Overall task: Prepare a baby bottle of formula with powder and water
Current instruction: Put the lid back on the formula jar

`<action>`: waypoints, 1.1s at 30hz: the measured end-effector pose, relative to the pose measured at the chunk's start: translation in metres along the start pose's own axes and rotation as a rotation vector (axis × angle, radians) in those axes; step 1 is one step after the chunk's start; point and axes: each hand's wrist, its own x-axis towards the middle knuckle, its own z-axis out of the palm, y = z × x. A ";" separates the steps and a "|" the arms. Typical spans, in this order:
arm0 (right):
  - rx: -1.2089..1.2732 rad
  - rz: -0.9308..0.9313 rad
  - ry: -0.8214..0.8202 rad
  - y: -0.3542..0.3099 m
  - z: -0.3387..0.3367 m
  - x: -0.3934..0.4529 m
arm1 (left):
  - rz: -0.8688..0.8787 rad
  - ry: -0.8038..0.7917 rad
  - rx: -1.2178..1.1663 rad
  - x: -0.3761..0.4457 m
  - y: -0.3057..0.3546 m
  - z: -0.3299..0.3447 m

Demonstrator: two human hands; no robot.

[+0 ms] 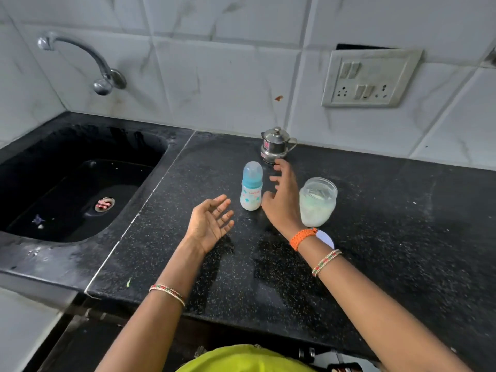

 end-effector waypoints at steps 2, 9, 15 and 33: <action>-0.048 -0.037 0.094 0.003 -0.020 -0.017 | -0.054 -0.007 0.050 0.001 -0.015 0.010; -0.776 0.368 0.004 0.044 -0.071 -0.082 | -0.224 -0.047 0.251 0.003 -0.060 0.039; -0.880 0.463 -0.265 0.047 -0.075 -0.080 | -0.252 -0.066 0.222 0.003 -0.071 0.054; -0.925 0.211 -0.443 0.002 -0.114 0.044 | 0.272 -0.339 1.018 0.030 -0.064 0.129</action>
